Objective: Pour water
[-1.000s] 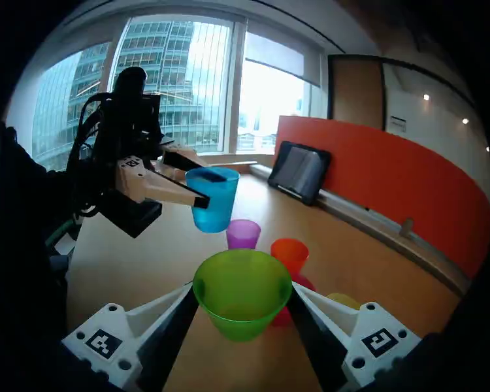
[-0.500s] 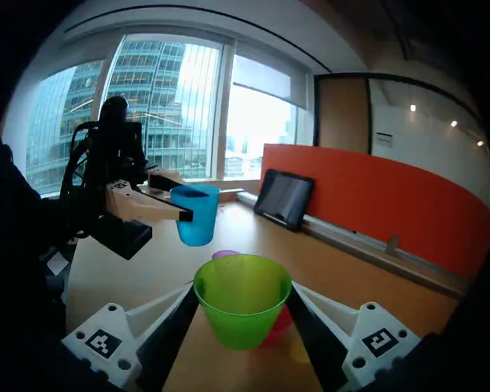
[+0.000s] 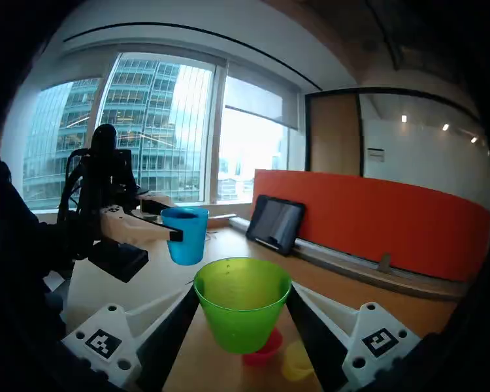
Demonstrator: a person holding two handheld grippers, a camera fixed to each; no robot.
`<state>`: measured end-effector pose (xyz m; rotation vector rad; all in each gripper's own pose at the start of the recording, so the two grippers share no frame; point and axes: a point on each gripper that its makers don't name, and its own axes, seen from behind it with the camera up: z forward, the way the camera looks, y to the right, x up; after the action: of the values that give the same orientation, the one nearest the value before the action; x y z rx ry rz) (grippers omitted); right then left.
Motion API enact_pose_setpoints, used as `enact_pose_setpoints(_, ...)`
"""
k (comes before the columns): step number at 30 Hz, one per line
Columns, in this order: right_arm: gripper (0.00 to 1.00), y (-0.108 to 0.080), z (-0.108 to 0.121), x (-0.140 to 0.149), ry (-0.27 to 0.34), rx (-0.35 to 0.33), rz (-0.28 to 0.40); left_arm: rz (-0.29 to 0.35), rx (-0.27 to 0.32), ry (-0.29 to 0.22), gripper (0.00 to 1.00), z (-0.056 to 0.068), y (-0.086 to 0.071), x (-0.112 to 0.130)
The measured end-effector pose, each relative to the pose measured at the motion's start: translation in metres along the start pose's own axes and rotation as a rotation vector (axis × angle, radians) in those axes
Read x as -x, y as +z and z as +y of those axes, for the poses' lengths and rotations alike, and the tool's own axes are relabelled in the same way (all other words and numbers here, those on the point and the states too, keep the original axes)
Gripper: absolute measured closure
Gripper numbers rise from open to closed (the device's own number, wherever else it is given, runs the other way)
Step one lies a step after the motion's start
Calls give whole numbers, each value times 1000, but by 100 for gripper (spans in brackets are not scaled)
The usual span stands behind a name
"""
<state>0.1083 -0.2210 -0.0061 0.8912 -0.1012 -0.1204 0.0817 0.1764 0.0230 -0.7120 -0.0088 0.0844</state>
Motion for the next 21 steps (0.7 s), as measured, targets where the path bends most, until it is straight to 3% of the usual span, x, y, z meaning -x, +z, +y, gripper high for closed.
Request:
enact_pose_setpoints(12, 8, 4, 5, -9, 3, 4, 21, 33, -2, 7, 15, 3, 4, -14)
enact_pose_setpoints(21, 7, 8, 5, -11, 6, -2, 29, 38, -8, 42, 15, 1, 6, -22)
